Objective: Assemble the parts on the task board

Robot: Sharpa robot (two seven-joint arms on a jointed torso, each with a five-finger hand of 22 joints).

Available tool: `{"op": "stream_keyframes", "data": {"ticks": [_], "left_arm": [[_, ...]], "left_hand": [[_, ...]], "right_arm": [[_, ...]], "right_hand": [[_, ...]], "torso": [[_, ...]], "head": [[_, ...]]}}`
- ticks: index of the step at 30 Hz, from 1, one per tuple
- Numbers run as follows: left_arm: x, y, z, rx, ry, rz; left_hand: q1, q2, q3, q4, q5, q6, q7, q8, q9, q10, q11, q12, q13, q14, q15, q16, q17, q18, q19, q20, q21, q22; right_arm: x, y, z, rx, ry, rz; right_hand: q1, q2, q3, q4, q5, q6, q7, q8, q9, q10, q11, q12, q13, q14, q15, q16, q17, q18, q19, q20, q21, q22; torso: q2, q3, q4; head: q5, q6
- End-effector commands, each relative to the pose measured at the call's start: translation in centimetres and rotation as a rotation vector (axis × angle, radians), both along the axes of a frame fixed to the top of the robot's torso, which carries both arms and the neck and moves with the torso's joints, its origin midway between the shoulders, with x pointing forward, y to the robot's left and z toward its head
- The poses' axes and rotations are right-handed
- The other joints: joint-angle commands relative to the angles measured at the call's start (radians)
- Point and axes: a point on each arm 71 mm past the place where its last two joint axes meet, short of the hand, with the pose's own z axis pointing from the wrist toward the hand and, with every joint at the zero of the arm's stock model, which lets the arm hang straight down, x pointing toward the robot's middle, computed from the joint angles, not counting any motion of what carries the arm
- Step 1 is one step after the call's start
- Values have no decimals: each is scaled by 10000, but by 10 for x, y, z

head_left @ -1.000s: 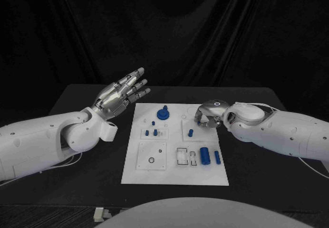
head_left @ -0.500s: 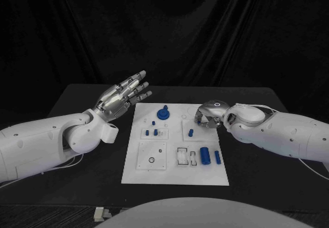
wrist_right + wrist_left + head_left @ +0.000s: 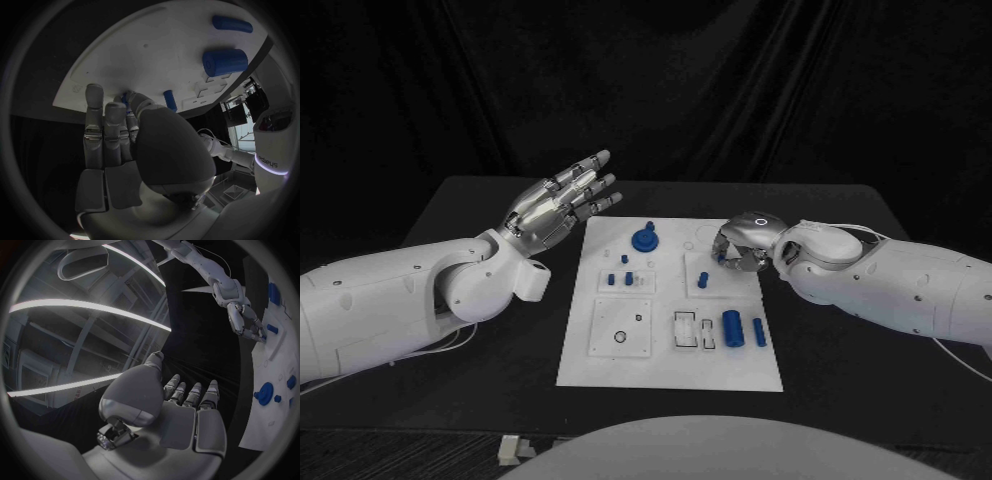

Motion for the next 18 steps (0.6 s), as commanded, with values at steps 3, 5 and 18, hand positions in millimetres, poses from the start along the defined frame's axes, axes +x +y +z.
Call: {"op": "stream_keyframes", "data": {"ticks": [3,5,18], "left_arm": [[-1,3,9,-1073,-903,276],[-1,3,9,-1056,-886,271],[0,1,7,-902,-714,169]], "left_hand": [[48,75,24,-130,70,114,26,50,12,22,100,66,6,6,71,15,12,163,38,60,51,44],[37,78,35,-160,78,125,38,58,13,22,111,69,7,10,86,27,17,162,53,64,59,74],[-6,133,156,-389,142,255,166,133,30,23,209,86,12,42,178,106,45,129,131,87,94,177]], "right_arm": [[-2,-5,0,235,-381,-79],[-3,-6,2,301,-475,-94],[1,-10,41,681,-1283,-10]], "right_hand": [[1,-42,8,-75,-125,97,-12,36,20,183,-99,-57,3,3,-44,-11,8,77,-8,-83,98,474],[-6,-41,8,-73,-139,97,-12,33,21,184,-98,-66,2,3,-44,-19,-1,79,-11,-84,86,471],[-85,-23,10,-31,-224,86,-11,0,33,179,-87,-148,-10,16,-33,-10,8,69,-15,-81,112,468]], "torso": [[-1,-7,3],[0,-6,0],[-13,-10,17]], "head": [[17,0],[18,0],[61,0]]}}
